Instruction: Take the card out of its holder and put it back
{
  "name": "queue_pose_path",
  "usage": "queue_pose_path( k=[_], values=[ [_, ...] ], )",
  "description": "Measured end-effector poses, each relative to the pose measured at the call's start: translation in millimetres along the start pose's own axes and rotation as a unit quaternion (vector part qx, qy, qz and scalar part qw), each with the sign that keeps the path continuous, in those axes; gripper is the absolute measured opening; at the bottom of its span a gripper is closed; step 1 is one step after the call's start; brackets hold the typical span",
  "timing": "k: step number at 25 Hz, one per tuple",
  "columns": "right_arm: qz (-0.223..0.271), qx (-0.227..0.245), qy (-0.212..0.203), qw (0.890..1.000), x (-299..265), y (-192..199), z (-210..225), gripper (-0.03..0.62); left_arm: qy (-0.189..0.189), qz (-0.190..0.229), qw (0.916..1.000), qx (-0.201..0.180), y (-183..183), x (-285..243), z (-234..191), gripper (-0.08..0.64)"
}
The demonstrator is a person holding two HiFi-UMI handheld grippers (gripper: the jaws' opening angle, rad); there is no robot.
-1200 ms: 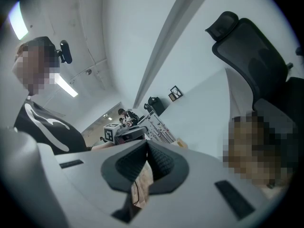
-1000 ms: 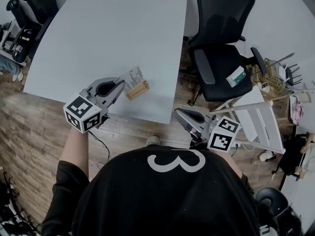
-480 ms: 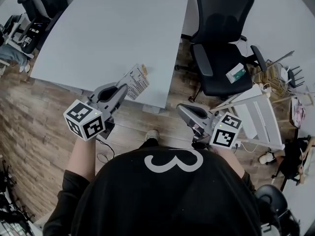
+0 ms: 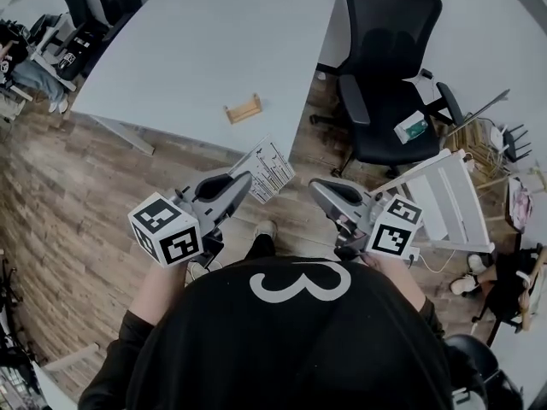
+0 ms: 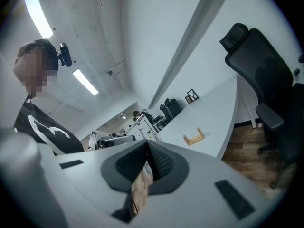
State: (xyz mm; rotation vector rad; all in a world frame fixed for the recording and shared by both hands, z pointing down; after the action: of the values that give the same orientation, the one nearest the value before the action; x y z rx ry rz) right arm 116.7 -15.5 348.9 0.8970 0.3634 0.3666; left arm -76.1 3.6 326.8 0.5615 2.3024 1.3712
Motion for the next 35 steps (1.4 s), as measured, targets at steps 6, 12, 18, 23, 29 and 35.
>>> queue_pose_path(
  k=[6,12,18,23,29,35],
  values=[
    [0.01,0.008,-0.015,1.0,34.7,21.9,-20.9,0.009,0.01,-0.001,0.9999,-0.003,32.9,0.6,47.2,0.025],
    [0.023,0.0,-0.018,1.0,66.7,28.7,-31.5,0.009,0.008,0.009,0.9999,-0.008,44.1,2.8,77.6,0.025],
    [0.018,0.003,-0.012,1.0,75.8,24.0,-38.5,0.009,0.01,0.013,0.9999,-0.005,37.4,3.0,86.2,0.025],
    [0.018,0.004,-0.01,1.0,79.0,21.1,-43.7,0.009,0.019,0.011,0.9997,-0.013,32.9,3.9,92.2,0.025],
    [0.016,0.005,-0.008,1.0,83.2,21.0,-48.4,0.009,0.019,0.01,0.9997,-0.015,31.0,4.2,99.2,0.025],
    [0.017,0.005,-0.006,1.0,89.9,23.1,-48.8,0.009,0.021,0.012,0.9996,-0.012,31.2,3.1,103.1,0.025]
  ],
)
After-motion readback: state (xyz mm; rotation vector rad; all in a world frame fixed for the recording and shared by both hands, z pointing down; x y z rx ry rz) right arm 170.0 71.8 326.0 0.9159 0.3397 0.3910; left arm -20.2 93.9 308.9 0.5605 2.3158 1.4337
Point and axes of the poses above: the fingertips, and each gripper's own axes: x backward along the fingers, z to its right, y out of its underside, the point moved 5 cm from there along x, backward along the fingers, and after that the axes turned 10 degrees about y, right-handed, at the moved point
